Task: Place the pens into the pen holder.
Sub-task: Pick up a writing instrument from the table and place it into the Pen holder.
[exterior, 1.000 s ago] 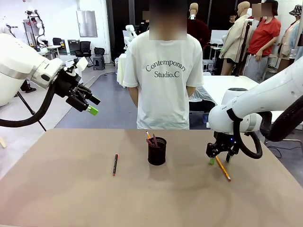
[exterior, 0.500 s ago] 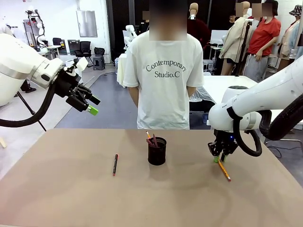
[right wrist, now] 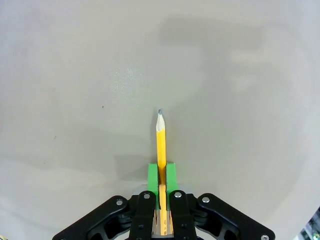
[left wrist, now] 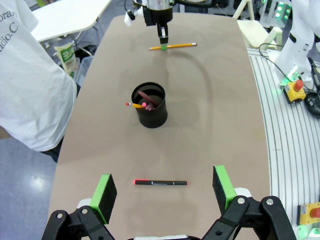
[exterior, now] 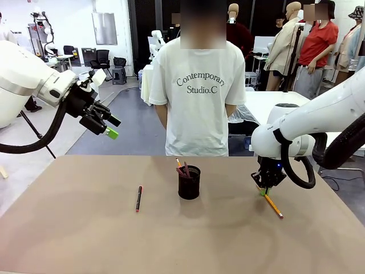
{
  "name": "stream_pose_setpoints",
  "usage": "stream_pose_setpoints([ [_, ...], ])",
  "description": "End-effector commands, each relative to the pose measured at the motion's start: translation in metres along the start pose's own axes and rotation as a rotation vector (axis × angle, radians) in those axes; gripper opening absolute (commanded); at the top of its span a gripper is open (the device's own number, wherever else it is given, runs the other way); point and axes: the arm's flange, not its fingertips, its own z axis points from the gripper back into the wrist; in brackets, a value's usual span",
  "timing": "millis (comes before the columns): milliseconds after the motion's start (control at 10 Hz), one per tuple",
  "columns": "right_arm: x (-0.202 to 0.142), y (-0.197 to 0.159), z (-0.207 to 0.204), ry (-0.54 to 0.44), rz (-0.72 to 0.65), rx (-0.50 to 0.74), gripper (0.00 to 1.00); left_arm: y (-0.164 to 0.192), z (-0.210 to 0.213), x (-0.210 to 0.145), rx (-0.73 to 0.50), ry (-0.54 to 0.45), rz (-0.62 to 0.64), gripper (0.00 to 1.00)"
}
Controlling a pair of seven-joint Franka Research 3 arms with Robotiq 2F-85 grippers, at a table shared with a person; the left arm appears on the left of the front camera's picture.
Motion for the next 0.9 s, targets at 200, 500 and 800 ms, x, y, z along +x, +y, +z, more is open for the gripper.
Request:
stream_pose_setpoints([
  [200,0.004,-0.004,0.044,-0.102,0.070,0.302,0.00,-0.001,0.002,0.001,0.004,0.015,0.008,1.00],
  [500,0.001,-0.004,0.096,-0.242,0.154,0.570,0.00,-0.001,0.002,0.001,0.004,0.015,0.008,1.00],
  [800,-0.010,0.006,0.137,-0.408,0.305,0.802,0.00,-0.001,0.002,0.001,0.004,0.015,0.008,1.00],
])
